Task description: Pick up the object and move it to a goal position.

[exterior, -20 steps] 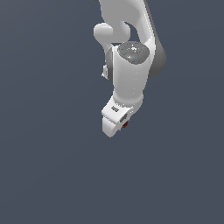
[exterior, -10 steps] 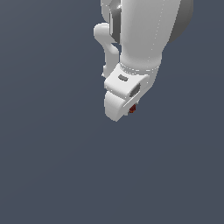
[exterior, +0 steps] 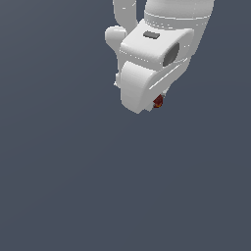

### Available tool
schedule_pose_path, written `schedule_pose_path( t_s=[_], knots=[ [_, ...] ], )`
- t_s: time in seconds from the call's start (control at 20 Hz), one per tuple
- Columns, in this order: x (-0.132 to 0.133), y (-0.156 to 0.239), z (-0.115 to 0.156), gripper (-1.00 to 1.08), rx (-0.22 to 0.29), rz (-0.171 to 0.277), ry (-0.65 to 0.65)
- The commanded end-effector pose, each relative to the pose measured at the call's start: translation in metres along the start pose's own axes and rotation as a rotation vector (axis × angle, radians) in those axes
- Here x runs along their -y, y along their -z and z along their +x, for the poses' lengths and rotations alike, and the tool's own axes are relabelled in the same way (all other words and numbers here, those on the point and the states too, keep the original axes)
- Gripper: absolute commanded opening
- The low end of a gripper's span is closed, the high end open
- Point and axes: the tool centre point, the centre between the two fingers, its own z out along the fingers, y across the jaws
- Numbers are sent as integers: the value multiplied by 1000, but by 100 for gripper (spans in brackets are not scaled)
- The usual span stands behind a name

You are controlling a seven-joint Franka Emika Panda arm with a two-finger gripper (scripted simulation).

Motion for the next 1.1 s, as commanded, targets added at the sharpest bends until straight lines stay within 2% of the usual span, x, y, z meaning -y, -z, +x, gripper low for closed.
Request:
schedule_pose_path(
  t_s=[0.0,0.55,1.05],
  knots=[
    [0,16,3,-100,1,1,0],
    [-2,64,12,-100,1,0,-2],
    [-3,82,16,-100,1,0,-2]
  ],
)
